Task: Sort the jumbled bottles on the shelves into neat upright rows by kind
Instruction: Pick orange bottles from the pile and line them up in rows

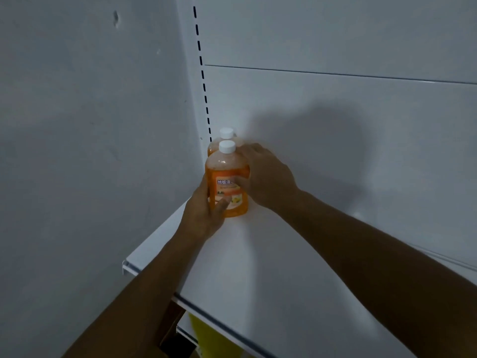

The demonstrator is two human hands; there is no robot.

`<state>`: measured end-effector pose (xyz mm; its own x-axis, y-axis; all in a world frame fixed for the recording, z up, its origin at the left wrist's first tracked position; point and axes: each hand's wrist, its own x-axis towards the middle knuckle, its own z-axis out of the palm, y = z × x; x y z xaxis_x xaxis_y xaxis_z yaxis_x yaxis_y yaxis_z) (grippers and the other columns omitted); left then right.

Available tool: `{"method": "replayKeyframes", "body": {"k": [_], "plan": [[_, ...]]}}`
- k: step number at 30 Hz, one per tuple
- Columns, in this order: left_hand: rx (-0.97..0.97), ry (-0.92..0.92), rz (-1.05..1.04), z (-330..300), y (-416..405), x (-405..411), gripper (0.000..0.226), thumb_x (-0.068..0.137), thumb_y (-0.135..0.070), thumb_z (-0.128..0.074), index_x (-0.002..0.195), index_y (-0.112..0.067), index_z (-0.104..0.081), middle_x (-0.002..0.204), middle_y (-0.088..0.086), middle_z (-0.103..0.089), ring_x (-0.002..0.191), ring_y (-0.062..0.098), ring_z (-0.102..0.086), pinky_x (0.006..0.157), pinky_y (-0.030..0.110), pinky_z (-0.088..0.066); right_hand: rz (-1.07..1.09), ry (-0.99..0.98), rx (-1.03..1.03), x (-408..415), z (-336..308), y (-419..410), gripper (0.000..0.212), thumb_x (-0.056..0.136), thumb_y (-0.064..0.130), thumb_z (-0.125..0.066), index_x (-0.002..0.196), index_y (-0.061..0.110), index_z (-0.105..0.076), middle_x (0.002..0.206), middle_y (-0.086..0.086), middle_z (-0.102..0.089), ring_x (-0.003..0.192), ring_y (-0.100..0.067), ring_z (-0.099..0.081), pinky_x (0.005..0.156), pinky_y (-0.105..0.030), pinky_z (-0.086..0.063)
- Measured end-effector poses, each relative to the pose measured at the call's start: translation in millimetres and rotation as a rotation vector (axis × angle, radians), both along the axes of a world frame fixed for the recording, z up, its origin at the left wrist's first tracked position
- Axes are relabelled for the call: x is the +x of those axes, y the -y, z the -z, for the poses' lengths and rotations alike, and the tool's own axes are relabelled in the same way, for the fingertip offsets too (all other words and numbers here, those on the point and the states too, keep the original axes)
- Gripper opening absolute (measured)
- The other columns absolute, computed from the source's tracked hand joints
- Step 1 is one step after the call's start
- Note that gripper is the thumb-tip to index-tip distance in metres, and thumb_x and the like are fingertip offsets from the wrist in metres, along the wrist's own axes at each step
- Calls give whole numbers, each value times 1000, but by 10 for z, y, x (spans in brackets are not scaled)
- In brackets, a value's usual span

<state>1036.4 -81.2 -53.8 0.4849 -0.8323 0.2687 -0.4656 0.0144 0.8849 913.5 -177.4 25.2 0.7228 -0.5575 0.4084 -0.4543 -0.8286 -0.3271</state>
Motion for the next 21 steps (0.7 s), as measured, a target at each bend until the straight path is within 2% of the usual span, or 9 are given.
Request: {"method": "replayKeyframes", "body": {"k": [2,4,6,9,12,15,21], "plan": [[148,28,-202,38,-41,-46,63,84,-53,-64,130,-15,-44,111,-8,-57,96,11,-60,68,16,-44,-14,-21,-4,-58,29,-27,64,89,39,-61,144,21,-33,142,-2,-41,125,-23,-43,94,-40,-44],[201,111,-461,107,-164,-115,50,84,-49,-67,113,-12,-49,101,1,-59,86,19,-58,65,29,-45,-16,-44,21,-194,47,-52,67,89,45,-60,144,22,-30,144,-3,-38,128,-25,-41,94,-45,-45],[158,165,-496,134,-289,-241,35,85,-44,-67,90,-14,-51,81,2,-60,73,22,-58,58,30,-43,8,-70,32,-412,32,-61,67,90,47,-58,145,20,-30,148,-4,-35,132,-25,-38,97,-46,-45],[148,227,-275,142,-265,-588,24,90,-36,-63,79,-15,-55,73,-3,-61,67,14,-59,55,22,-42,68,-140,-2,-876,-4,-34,62,93,45,-56,144,18,-34,148,-3,-37,132,-22,-39,100,-42,-43],[169,307,-4,102,-33,-1175,14,89,-35,-65,92,-23,-58,83,-13,-60,75,2,-58,61,12,-41,175,-303,-15,-1474,-68,10,57,92,47,-56,139,18,-42,141,-4,-45,127,-24,-43,101,-42,-43],[140,320,213,84,255,-1835,23,88,-35,-66,107,-26,-58,93,-16,-59,81,-8,-57,64,5,-39,292,-429,-22,-2170,-207,24,56,92,48,-56,137,16,-44,139,-6,-46,125,-26,-44,102,-43,-41],[117,312,528,44,672,-3148,31,89,-34,-65,116,-20,-58,107,-8,-63,89,-1,-60,71,11,-42,539,-424,6,-3529,-478,-65,55,92,47,-55,137,16,-44,136,-7,-49,123,-27,-48,98,-41,-44]]}}
